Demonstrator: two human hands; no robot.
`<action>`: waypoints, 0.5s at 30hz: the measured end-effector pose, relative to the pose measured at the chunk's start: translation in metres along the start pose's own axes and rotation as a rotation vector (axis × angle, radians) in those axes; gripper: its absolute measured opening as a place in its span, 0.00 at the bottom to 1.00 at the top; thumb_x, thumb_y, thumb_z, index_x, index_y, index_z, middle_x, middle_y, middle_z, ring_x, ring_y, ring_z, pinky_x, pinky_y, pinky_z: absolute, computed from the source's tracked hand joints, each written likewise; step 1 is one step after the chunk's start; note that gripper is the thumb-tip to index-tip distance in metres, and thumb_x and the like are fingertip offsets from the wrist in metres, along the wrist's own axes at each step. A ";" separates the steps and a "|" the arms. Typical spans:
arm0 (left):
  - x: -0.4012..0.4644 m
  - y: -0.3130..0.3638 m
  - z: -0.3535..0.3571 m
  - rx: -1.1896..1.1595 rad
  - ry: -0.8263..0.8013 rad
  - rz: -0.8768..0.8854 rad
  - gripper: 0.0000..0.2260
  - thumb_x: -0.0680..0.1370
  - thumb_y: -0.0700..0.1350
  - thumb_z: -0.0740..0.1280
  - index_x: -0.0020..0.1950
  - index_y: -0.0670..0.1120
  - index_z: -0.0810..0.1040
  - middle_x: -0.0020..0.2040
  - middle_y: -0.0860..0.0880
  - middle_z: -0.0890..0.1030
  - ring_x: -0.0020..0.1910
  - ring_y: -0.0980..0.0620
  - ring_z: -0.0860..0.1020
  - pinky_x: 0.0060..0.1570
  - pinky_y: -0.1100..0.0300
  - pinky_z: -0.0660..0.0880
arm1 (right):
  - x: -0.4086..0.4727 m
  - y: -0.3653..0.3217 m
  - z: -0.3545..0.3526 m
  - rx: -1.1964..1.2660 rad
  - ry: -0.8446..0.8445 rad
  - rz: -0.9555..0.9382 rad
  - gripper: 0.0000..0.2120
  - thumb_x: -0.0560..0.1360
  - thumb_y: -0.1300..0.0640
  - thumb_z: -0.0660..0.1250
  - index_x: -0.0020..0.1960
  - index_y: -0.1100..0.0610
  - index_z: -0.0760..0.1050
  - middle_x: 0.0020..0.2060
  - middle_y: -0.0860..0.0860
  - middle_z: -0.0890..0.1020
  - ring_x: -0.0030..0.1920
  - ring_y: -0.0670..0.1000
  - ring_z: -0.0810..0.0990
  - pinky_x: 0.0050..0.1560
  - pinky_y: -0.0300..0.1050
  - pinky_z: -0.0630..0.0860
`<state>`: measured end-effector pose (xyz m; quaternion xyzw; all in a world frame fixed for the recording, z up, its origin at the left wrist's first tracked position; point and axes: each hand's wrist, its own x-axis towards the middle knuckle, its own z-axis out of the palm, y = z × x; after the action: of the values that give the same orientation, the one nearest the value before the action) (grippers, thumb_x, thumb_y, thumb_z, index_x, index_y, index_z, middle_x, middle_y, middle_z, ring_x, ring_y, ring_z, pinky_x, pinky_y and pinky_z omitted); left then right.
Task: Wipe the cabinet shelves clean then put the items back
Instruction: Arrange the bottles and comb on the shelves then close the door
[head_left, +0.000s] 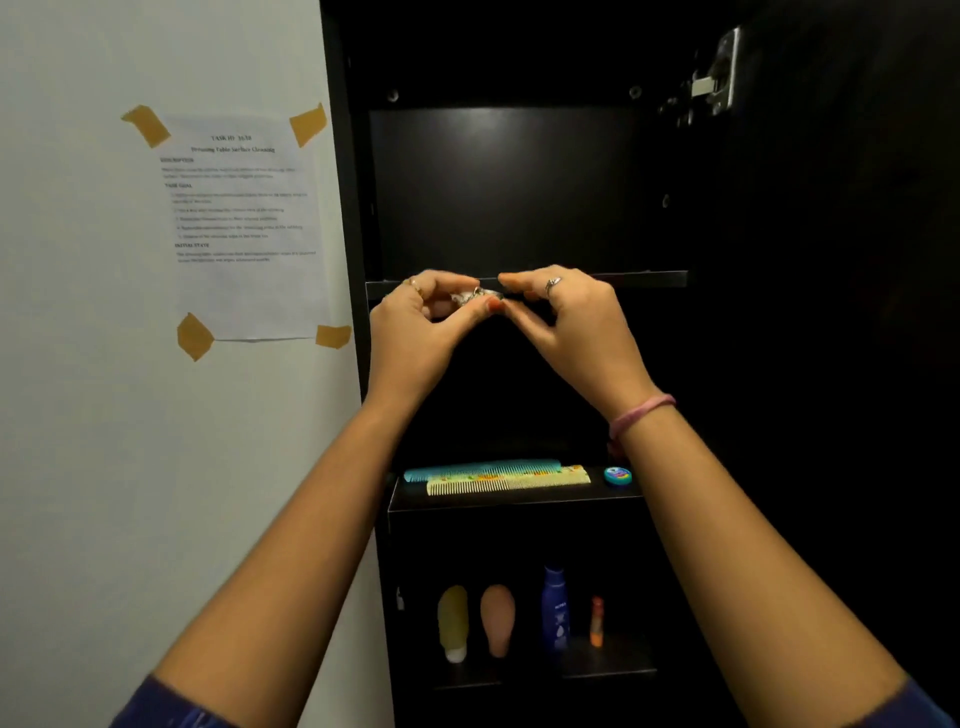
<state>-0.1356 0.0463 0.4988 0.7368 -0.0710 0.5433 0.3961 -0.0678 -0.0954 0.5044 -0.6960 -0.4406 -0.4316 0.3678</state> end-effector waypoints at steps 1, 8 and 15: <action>0.011 0.002 -0.002 0.031 -0.001 0.023 0.09 0.71 0.49 0.73 0.49 0.51 0.80 0.46 0.52 0.82 0.44 0.58 0.81 0.47 0.66 0.79 | 0.009 -0.001 0.001 0.006 -0.015 -0.004 0.14 0.75 0.54 0.68 0.59 0.54 0.78 0.53 0.50 0.83 0.54 0.48 0.79 0.57 0.46 0.78; 0.087 0.019 -0.006 0.173 -0.027 0.065 0.18 0.71 0.43 0.73 0.59 0.46 0.74 0.44 0.56 0.77 0.40 0.65 0.77 0.40 0.80 0.73 | 0.075 -0.004 0.030 0.232 -0.065 0.226 0.11 0.74 0.58 0.68 0.56 0.54 0.79 0.48 0.49 0.84 0.49 0.44 0.81 0.56 0.42 0.79; 0.118 -0.027 0.008 0.395 0.051 -0.257 0.13 0.75 0.39 0.68 0.59 0.43 0.75 0.56 0.46 0.77 0.52 0.52 0.77 0.49 0.65 0.75 | 0.109 -0.001 0.060 0.054 -0.283 0.289 0.14 0.75 0.57 0.67 0.60 0.52 0.76 0.53 0.50 0.82 0.53 0.49 0.80 0.58 0.45 0.76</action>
<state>-0.0677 0.0981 0.5856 0.7889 0.1409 0.5103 0.3119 -0.0264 -0.0093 0.5840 -0.7955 -0.3948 -0.2605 0.3787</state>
